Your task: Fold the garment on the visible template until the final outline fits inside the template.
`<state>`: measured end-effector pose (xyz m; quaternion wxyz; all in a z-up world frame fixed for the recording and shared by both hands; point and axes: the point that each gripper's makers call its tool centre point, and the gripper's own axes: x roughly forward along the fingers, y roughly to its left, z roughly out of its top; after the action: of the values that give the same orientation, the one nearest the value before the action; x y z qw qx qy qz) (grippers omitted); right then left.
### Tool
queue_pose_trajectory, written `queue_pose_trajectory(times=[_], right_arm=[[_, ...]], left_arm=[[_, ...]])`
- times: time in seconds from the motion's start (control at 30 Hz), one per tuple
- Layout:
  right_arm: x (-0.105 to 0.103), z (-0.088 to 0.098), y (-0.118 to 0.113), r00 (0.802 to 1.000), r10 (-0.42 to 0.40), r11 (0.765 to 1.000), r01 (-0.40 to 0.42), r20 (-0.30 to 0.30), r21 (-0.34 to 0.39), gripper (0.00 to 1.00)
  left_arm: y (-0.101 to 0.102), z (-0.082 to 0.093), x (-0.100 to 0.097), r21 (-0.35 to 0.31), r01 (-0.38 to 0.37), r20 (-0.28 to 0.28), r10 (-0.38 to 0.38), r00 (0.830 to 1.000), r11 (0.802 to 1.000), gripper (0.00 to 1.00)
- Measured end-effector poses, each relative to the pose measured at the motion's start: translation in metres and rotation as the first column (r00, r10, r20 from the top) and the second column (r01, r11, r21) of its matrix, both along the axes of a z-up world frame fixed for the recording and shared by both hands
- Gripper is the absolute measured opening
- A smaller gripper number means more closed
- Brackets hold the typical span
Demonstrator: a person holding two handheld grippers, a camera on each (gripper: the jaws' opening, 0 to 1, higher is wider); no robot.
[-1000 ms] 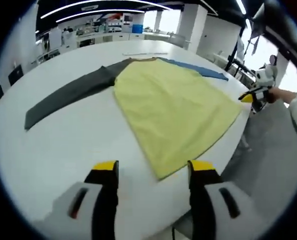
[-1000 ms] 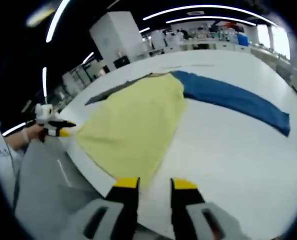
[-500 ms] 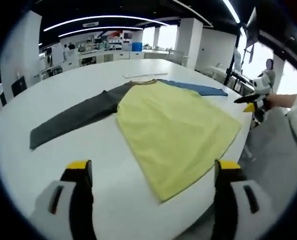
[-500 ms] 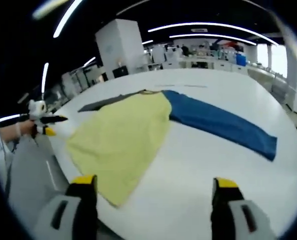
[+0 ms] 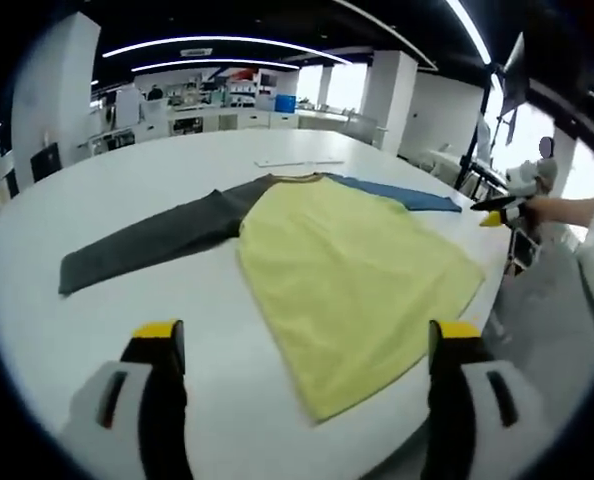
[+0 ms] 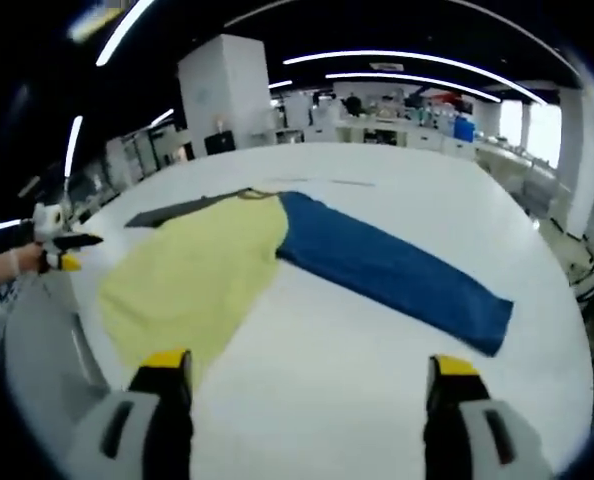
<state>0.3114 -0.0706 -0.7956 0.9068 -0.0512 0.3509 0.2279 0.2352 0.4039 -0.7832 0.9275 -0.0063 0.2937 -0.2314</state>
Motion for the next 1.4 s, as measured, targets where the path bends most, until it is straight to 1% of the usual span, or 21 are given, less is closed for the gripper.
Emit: queue_pose_trajectory(times=[0.07,0.17,0.27,0.33,0.4,0.43,0.5,0.6,0.67,0.7,0.73,0.77,0.8,0.87,0.93,0.97,1.0,1.03,1.1,1.2,1.4], right_arm=[[0.008,0.005,-0.010,1.000,-0.015,1.000,0.015,0.026,-0.010,0.98],[0.021,0.010,-0.031,0.998,-0.059,0.998,0.060,0.037,-0.031,0.97],[0.034,0.010,-0.053,0.996,-0.085,0.995,0.086,0.038,-0.051,0.92],[0.036,0.008,-0.070,0.990,-0.141,0.988,0.142,0.023,-0.055,0.86],[0.039,0.008,-0.080,0.976,-0.217,0.976,0.217,0.010,-0.015,0.79],[0.049,-0.001,-0.098,0.966,-0.258,0.966,0.258,-0.025,0.004,0.76],[0.050,-0.001,-0.101,0.954,-0.297,0.953,0.299,-0.044,0.047,0.70],[0.055,-0.006,-0.118,0.933,-0.354,0.932,0.358,-0.064,0.060,0.64],[0.059,-0.004,-0.126,0.923,-0.377,0.921,0.383,-0.082,0.073,0.60],[0.058,-0.011,-0.130,0.914,-0.395,0.912,0.402,-0.090,0.082,0.57],[0.060,-0.013,-0.133,0.906,-0.411,0.903,0.420,-0.097,0.090,0.54],[0.056,-0.014,-0.130,0.886,-0.446,0.882,0.459,-0.124,0.107,0.53],[0.057,-0.016,-0.131,0.874,-0.465,0.867,0.482,-0.141,0.127,0.53],[0.061,-0.018,-0.132,0.857,-0.493,0.841,0.514,-0.150,0.169,0.49],[0.068,-0.029,-0.147,0.837,-0.518,0.821,0.544,-0.173,0.173,0.44],[0.068,-0.030,-0.147,0.831,-0.526,0.812,0.554,-0.180,0.184,0.42],[0.067,-0.031,-0.145,0.816,-0.540,0.794,0.575,-0.205,0.198,0.40],[0.067,-0.032,-0.145,0.810,-0.546,0.786,0.584,-0.214,0.203,0.37],[0.069,-0.032,-0.145,0.810,-0.548,0.785,0.584,-0.211,0.205,0.34],[0.069,-0.039,-0.145,0.804,-0.551,0.787,0.590,-0.225,0.181,0.32],[0.072,-0.039,-0.141,0.804,-0.553,0.789,0.590,-0.217,0.175,0.21]], left_arm=[[0.001,0.000,0.000,0.000,-0.006,0.001,0.006,1.000,1.000,0.99],[-0.001,0.000,-0.001,-0.006,-0.014,0.002,0.014,1.000,1.000,0.98],[-0.002,-0.002,-0.002,0.002,-0.011,-0.002,0.011,1.000,1.000,0.98],[-0.001,-0.004,-0.002,0.009,-0.014,-0.009,0.014,1.000,1.000,0.98],[-0.001,-0.005,-0.002,0.007,-0.020,-0.008,0.020,1.000,1.000,0.98],[-0.001,-0.005,-0.002,0.003,-0.023,-0.008,0.023,1.000,1.000,0.98],[-0.002,-0.006,-0.005,0.005,-0.020,-0.015,0.020,1.000,1.000,0.97],[-0.002,-0.007,-0.007,0.011,-0.018,-0.022,0.018,1.000,1.000,0.96],[-0.002,-0.008,-0.008,0.012,-0.017,-0.028,0.018,0.999,1.000,0.96],[-0.001,-0.008,-0.008,0.017,-0.017,-0.029,0.017,0.999,1.000,0.96],[-0.001,-0.008,-0.008,0.018,-0.018,-0.028,0.018,0.999,1.000,0.96],[-0.001,-0.007,-0.008,0.017,-0.019,-0.027,0.020,0.999,1.000,0.95],[0.000,-0.007,-0.007,0.011,-0.026,-0.027,0.026,0.999,1.000,0.95],[0.001,-0.007,-0.008,0.014,-0.030,-0.031,0.030,0.999,0.999,0.95],[0.000,-0.008,-0.010,0.013,-0.028,-0.036,0.028,0.999,1.000,0.95],[0.000,-0.008,-0.011,0.014,-0.027,-0.038,0.028,0.999,1.000,0.95],[0.000,-0.008,-0.012,0.018,-0.027,-0.042,0.027,0.999,0.999,0.94],[0.000,-0.008,-0.012,0.022,-0.024,-0.043,0.025,0.999,0.999,0.94],[0.000,-0.008,-0.013,0.025,-0.022,-0.044,0.023,0.999,0.999,0.94],[0.004,-0.007,-0.011,0.023,-0.032,-0.041,0.033,0.999,0.999,0.93],[0.003,-0.008,-0.013,0.024,-0.034,-0.049,0.035,0.998,0.999,0.92]])
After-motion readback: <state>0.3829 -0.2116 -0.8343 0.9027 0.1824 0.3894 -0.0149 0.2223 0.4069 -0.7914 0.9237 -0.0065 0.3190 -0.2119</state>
